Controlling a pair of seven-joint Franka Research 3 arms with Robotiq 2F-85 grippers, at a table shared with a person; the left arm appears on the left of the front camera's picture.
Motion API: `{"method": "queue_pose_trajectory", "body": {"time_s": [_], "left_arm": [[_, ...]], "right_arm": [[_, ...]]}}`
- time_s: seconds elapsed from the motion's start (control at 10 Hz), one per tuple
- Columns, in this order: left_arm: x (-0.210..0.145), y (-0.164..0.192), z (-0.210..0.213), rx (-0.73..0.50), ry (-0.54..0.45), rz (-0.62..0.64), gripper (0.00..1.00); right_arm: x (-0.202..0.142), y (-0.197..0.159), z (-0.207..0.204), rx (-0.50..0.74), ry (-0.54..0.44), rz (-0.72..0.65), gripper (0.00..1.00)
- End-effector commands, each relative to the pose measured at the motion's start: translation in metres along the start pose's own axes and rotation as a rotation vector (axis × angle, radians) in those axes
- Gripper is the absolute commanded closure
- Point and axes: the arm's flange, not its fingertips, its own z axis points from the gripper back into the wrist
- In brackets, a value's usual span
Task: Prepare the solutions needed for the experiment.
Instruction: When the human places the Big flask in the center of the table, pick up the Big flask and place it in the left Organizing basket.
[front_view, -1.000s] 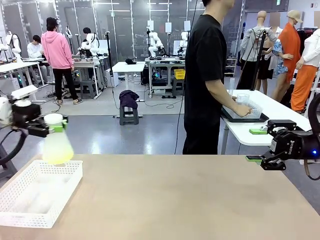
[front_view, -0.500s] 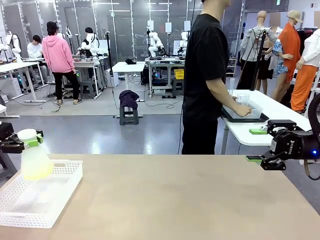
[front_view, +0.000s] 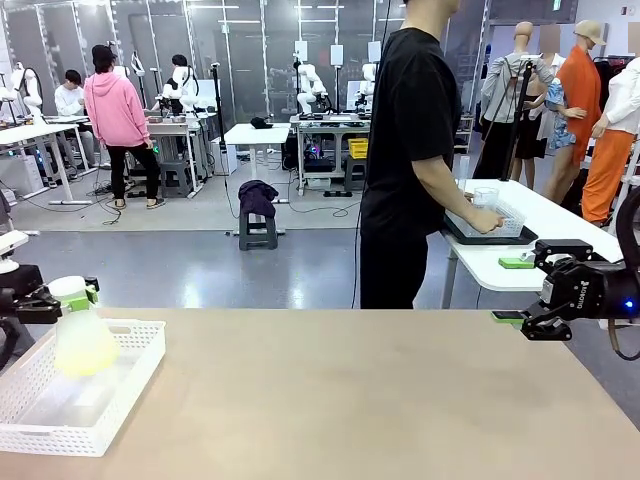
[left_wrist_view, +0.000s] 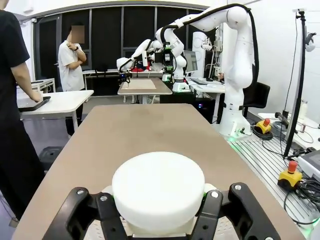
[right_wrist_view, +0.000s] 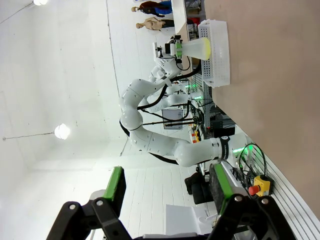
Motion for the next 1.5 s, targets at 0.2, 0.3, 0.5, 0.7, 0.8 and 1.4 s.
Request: {"method": "queue_pose_trajectory", "body": {"time_s": [0.2, 0.3, 0.5, 0.7, 0.8, 1.4], "left_arm": [[-0.008, 0.014, -0.007, -0.024, 0.006, 0.027, 0.84], [-0.012, 0.016, -0.008, -0.032, 0.019, 0.032, 0.84], [-0.021, 0.018, -0.011, -0.035, 0.048, 0.057, 0.84], [-0.032, 0.020, -0.014, -0.051, 0.064, 0.067, 0.84], [-0.036, 0.019, -0.015, -0.055, 0.065, 0.071, 0.84], [-0.055, 0.014, -0.015, -0.085, 0.070, 0.016, 0.84]], "right_arm": [[0.000, 0.001, -0.001, 0.008, 0.003, 0.016, 0.14], [0.000, 0.001, -0.001, 0.008, 0.003, 0.016, 0.14], [0.000, 0.001, -0.001, 0.008, 0.003, 0.016, 0.14], [0.000, 0.001, -0.001, 0.008, 0.003, 0.016, 0.14], [0.000, 0.001, -0.001, 0.008, 0.003, 0.016, 0.14], [0.000, 0.001, -0.001, 0.008, 0.003, 0.016, 0.14]]}}
